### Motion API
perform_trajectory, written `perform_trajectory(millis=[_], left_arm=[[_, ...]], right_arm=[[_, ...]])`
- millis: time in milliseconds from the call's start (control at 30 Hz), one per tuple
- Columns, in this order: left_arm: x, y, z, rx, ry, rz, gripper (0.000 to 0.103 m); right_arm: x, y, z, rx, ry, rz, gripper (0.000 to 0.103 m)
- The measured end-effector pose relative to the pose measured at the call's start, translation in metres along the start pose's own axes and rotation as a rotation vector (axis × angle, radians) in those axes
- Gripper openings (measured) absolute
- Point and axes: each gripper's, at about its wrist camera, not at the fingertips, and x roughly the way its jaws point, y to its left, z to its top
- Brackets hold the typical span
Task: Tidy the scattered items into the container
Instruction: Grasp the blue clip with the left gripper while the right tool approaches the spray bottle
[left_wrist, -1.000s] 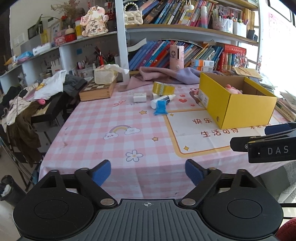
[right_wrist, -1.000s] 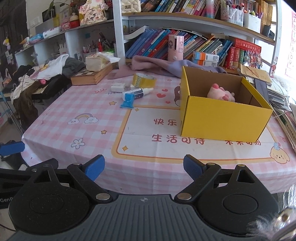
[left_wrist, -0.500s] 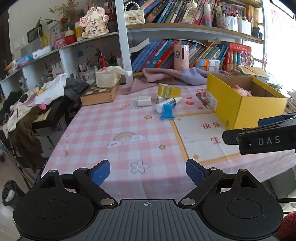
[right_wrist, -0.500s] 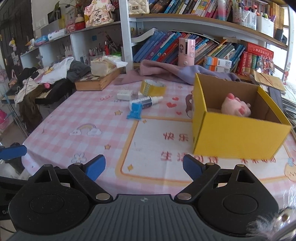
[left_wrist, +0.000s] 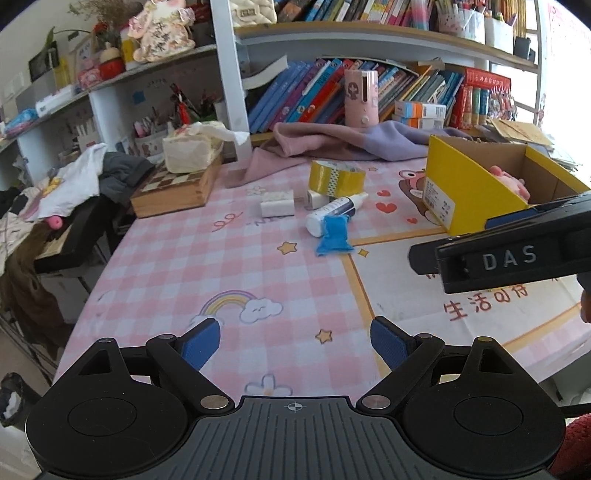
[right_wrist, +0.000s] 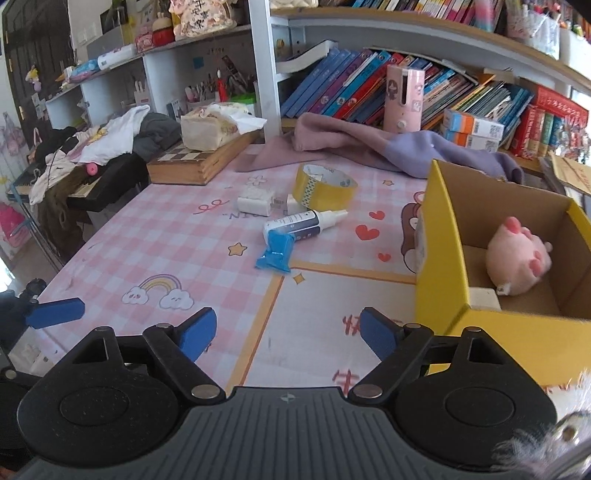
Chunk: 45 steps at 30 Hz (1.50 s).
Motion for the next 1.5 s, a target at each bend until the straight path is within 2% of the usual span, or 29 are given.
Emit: perform_trajectory(millis=[100,267,467,533,600,667,967,1067,1167,1267,1400,1500], left_arm=[[0.013,-0.001,0.007,0.005,-0.007,-0.002,0.09],[0.039,0.001,0.022,0.002,0.004,-0.003,0.086],[0.071,0.001,0.04,-0.009,0.011,-0.04,0.076],[0.084,0.001,0.046,-0.009,0.019,-0.049,0.068],[0.097,0.002,0.052,-0.018,0.027,-0.064,0.066],[0.109,0.003,0.058,-0.024,0.033,-0.078,0.063],[0.16,-0.015,0.073,0.011,0.068,-0.152,0.058],[0.173,-0.017,0.076,0.005,0.09,-0.167,0.052],[0.183,-0.017,0.076,-0.004,0.106,-0.175,0.044],[0.187,-0.014,0.077,-0.008,0.11,-0.173,0.033],[0.179,-0.004,0.074,-0.01,0.141,-0.178,0.029],[0.165,0.011,0.068,-0.045,0.168,-0.159,0.029]], right_arm=[[0.016,-0.005,0.013,0.009,0.014,0.016,0.084],[0.044,-0.019,0.036,0.095,0.053,0.031,0.082],[0.075,-0.03,0.064,0.173,0.077,0.053,0.075],[0.086,-0.033,0.073,0.194,0.089,0.048,0.073],[0.097,-0.036,0.08,0.215,0.102,0.046,0.065],[0.108,-0.04,0.087,0.237,0.122,0.046,0.063],[0.152,-0.05,0.108,0.283,0.176,0.051,0.058],[0.169,-0.054,0.112,0.31,0.219,0.066,0.058],[0.186,-0.057,0.115,0.345,0.266,0.081,0.058],[0.2,-0.059,0.117,0.382,0.288,0.085,0.058],[0.216,-0.058,0.118,0.41,0.287,0.065,0.058],[0.224,-0.058,0.112,0.427,0.292,0.067,0.052]])
